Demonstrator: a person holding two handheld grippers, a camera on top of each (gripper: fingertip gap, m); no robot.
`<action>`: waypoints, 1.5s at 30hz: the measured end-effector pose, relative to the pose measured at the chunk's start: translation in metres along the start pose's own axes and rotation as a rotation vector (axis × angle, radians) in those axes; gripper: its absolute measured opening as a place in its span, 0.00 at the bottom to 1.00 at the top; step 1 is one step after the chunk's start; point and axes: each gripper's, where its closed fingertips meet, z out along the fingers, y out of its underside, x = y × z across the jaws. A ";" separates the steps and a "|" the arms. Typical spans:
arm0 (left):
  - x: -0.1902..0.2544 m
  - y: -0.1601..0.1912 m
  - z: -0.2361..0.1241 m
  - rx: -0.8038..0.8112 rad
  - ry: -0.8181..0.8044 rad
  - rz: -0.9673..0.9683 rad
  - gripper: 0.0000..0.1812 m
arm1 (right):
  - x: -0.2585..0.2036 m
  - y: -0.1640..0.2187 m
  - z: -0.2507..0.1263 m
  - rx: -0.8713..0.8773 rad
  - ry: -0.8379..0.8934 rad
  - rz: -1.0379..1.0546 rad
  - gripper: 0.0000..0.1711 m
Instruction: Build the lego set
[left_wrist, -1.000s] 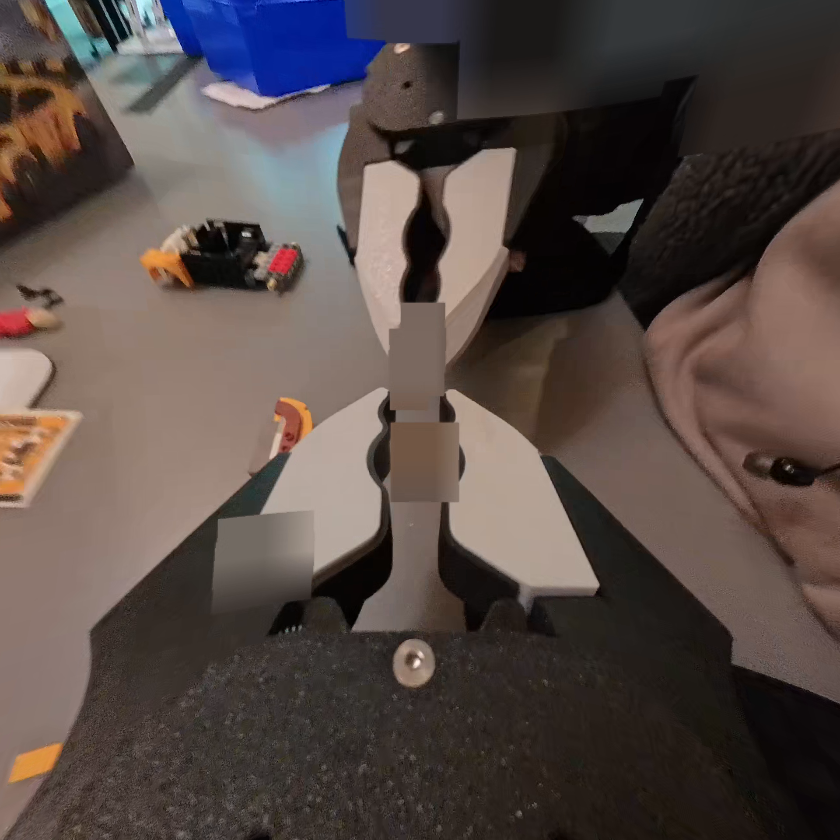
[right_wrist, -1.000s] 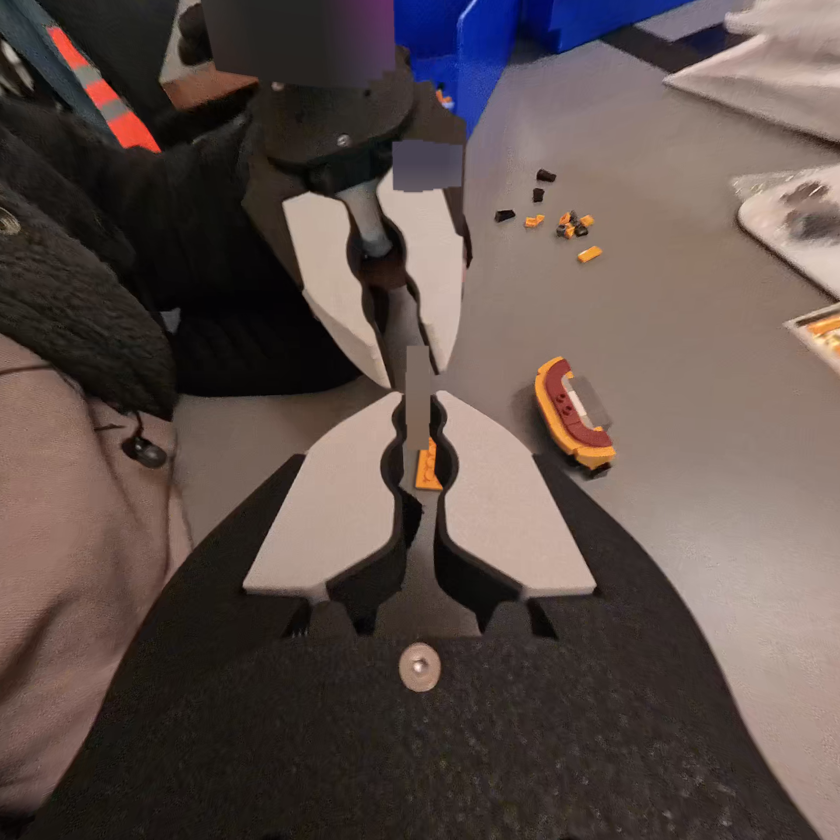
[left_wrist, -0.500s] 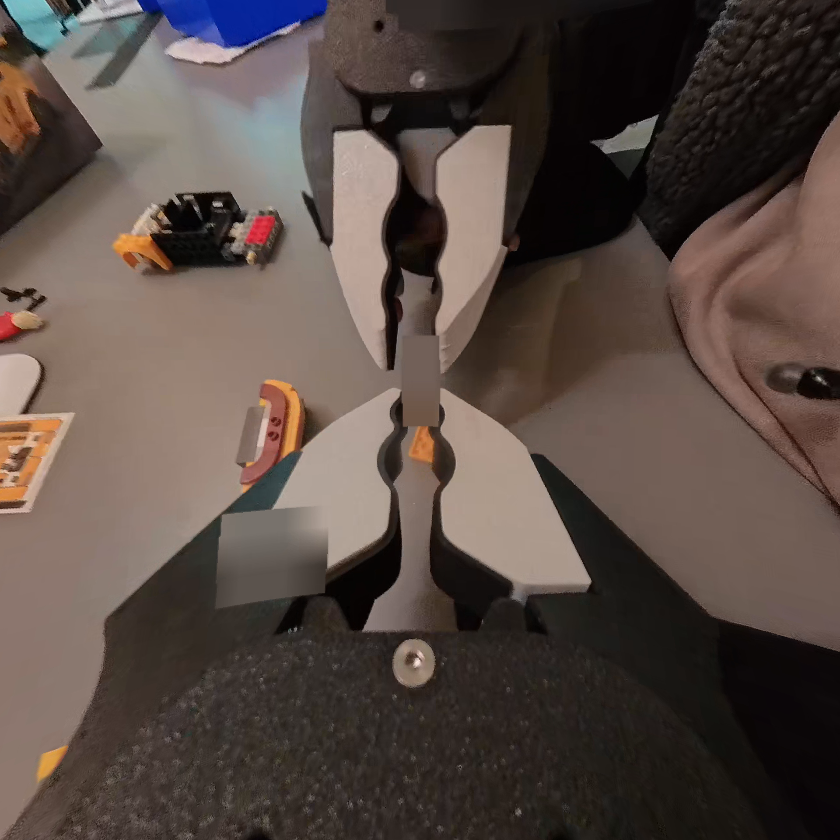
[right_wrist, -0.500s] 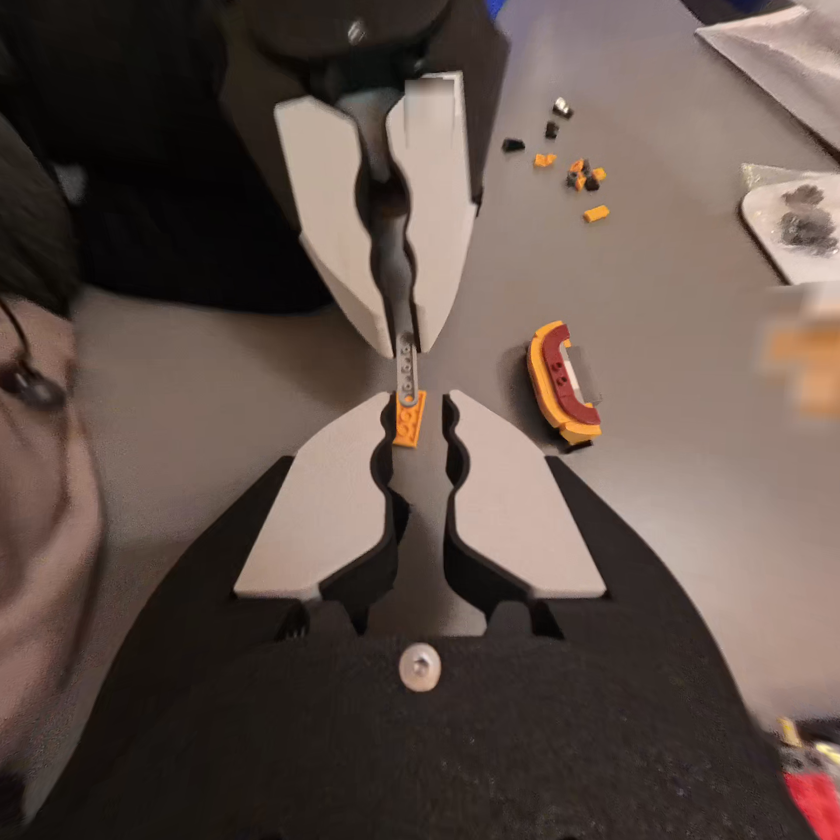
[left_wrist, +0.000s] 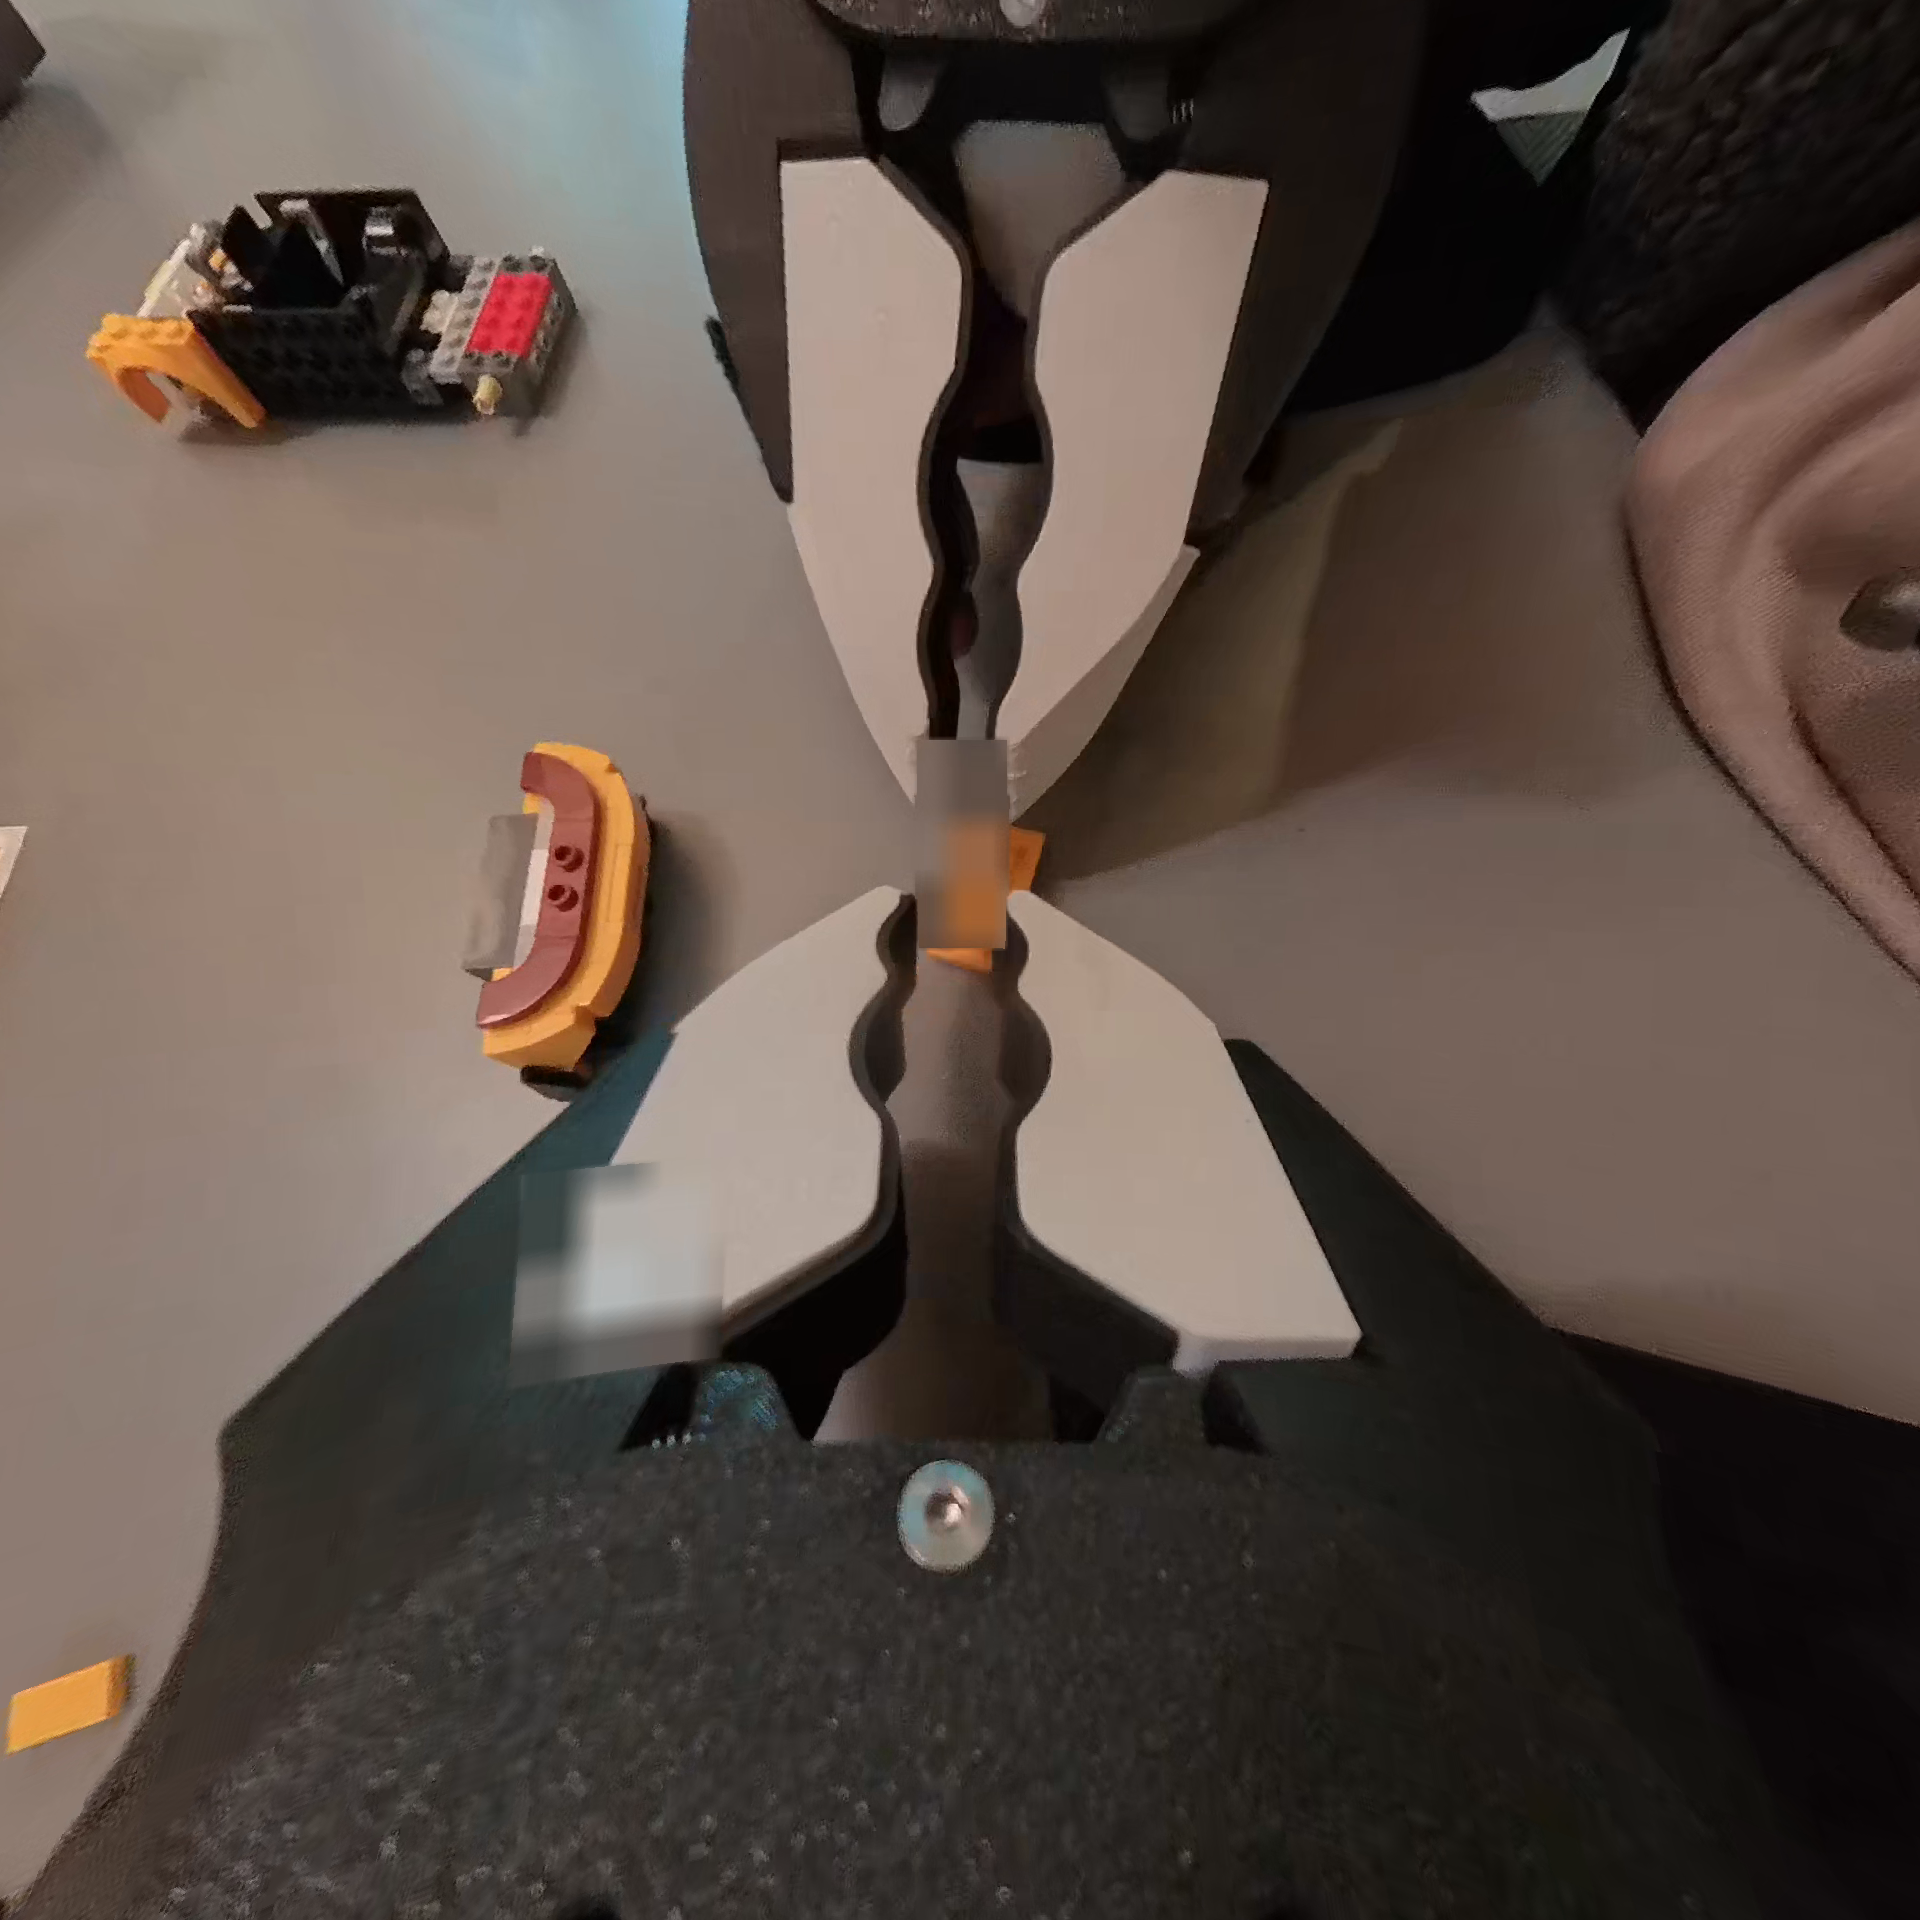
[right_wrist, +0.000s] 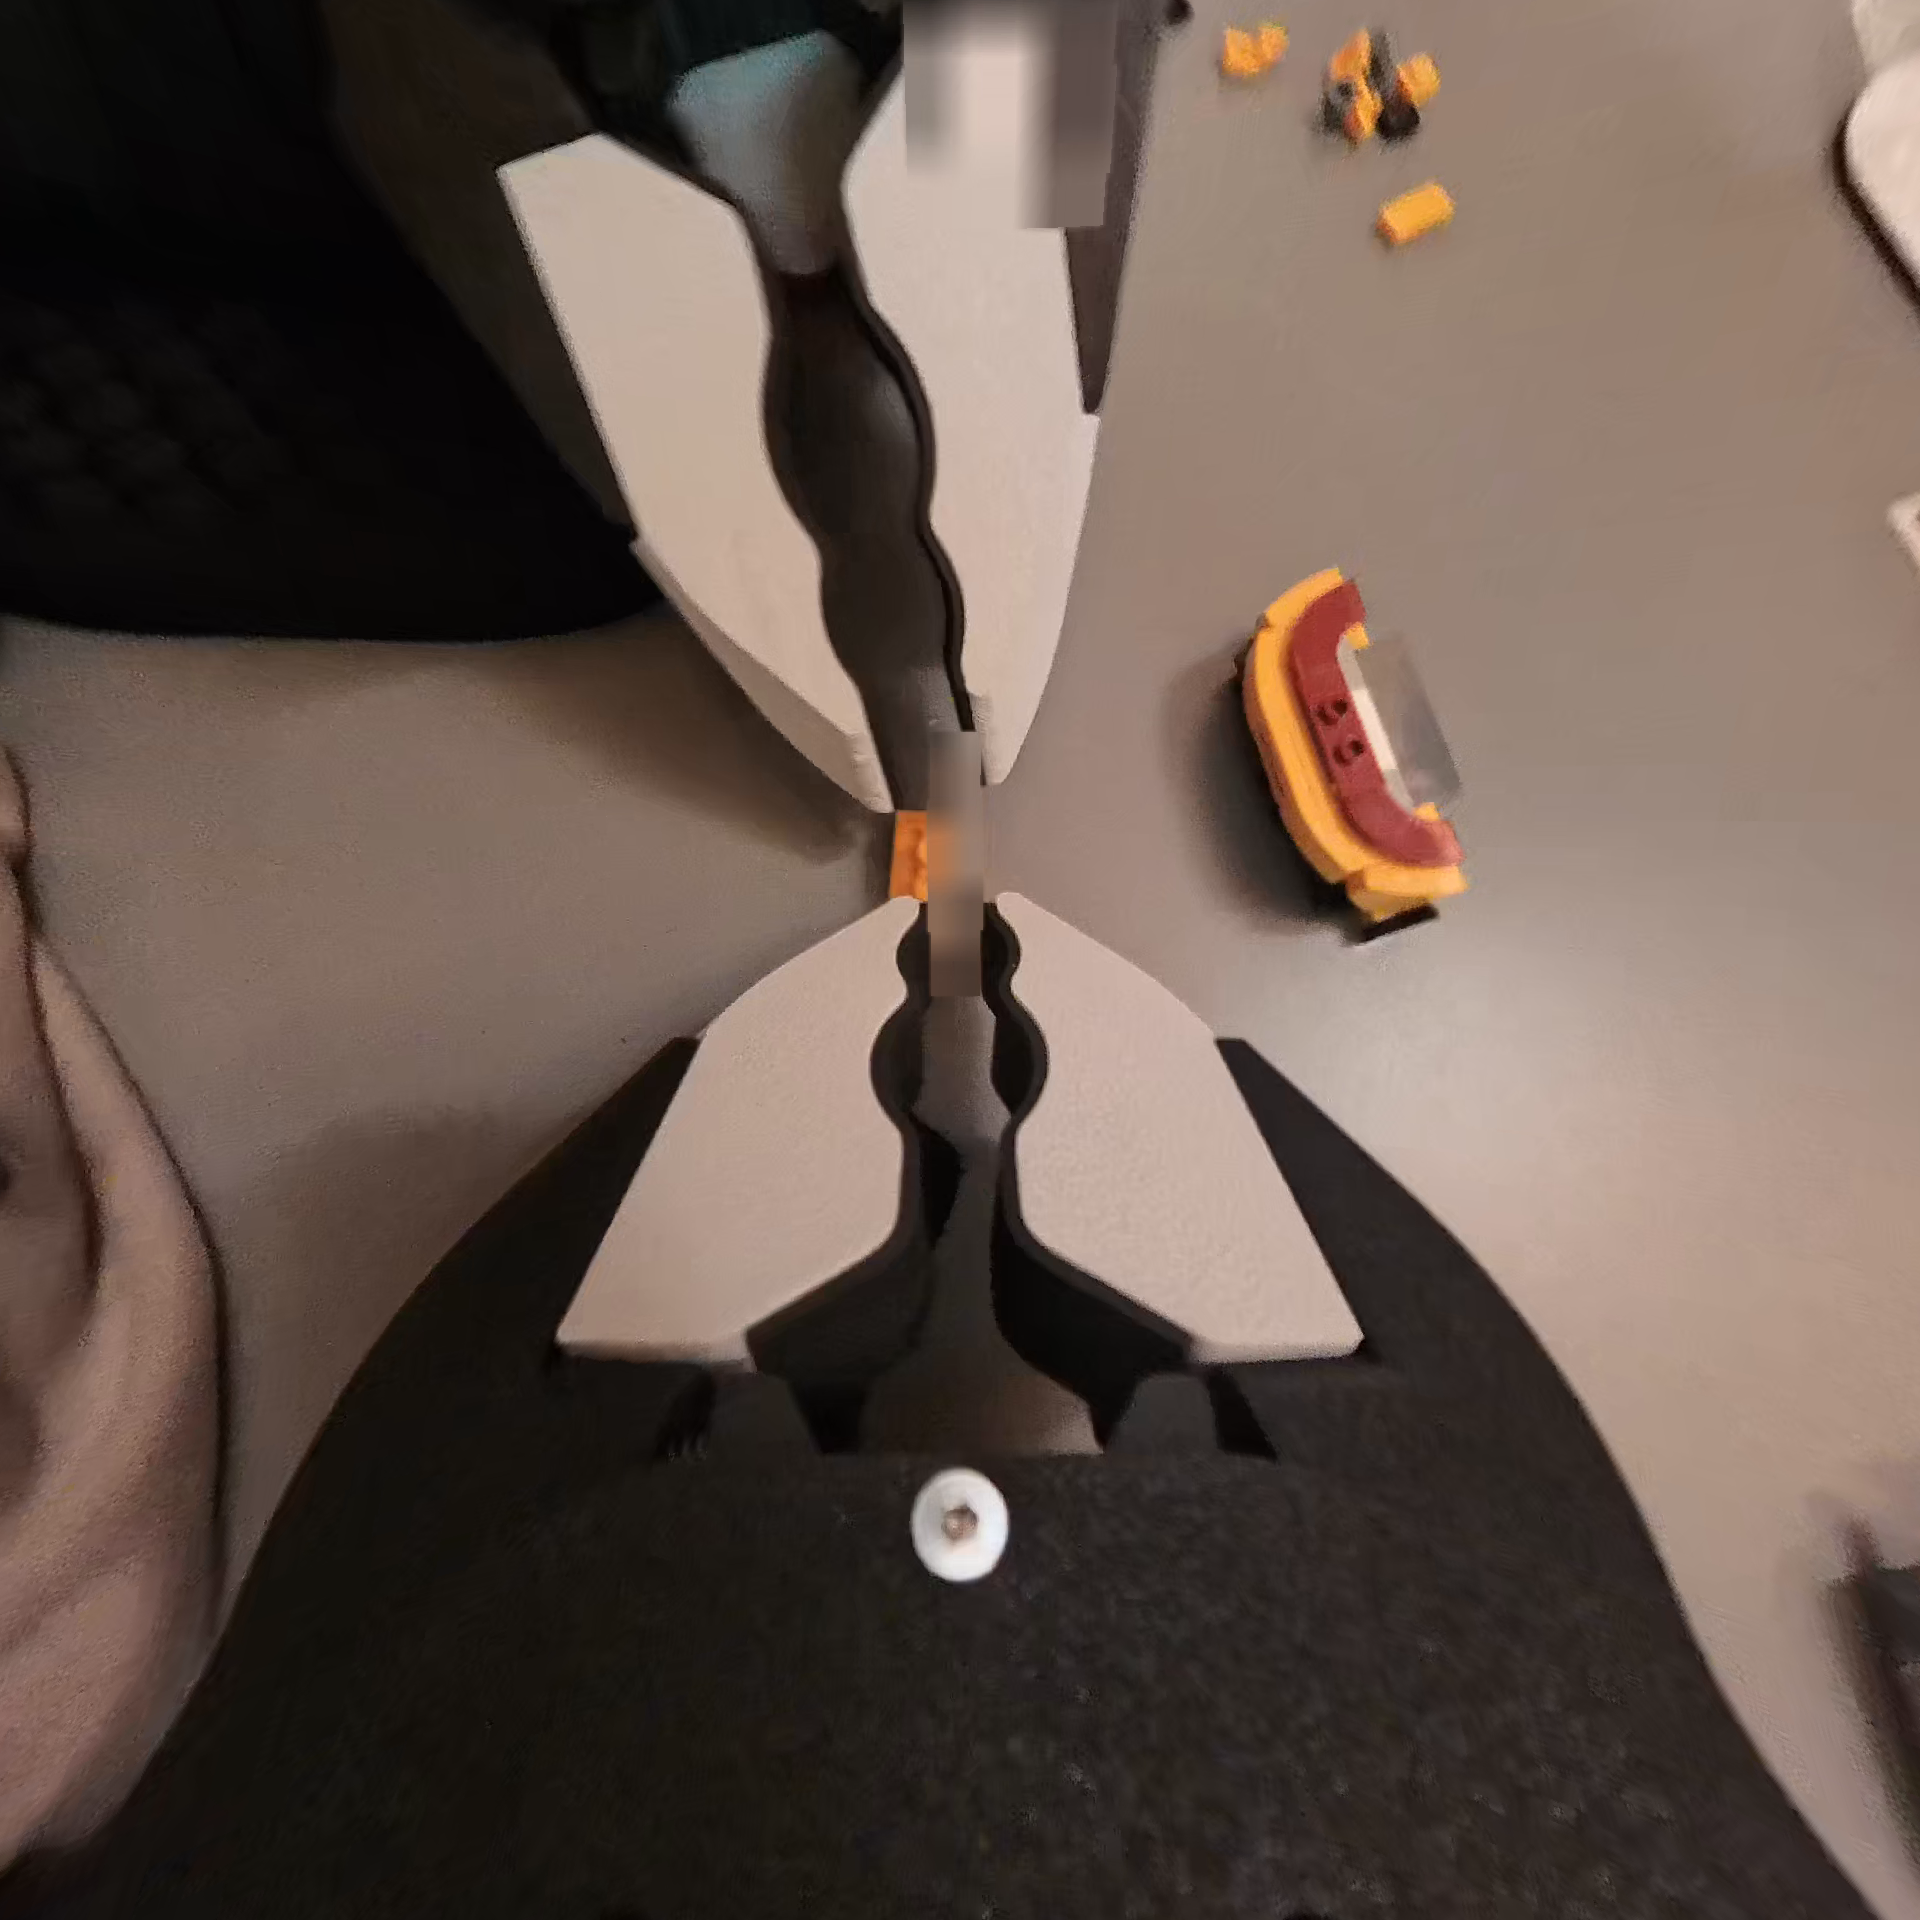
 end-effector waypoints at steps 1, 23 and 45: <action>0.000 0.001 0.001 -0.006 0.001 0.000 0.08 | -0.001 0.000 0.001 -0.012 -0.012 0.043 0.05; 0.003 0.007 0.009 -0.052 -0.006 0.029 0.04 | -0.006 0.010 0.008 -0.134 -0.015 0.054 0.05; 0.002 0.006 0.006 -0.038 0.001 0.014 0.08 | -0.007 0.007 0.002 -0.081 -0.023 0.010 0.10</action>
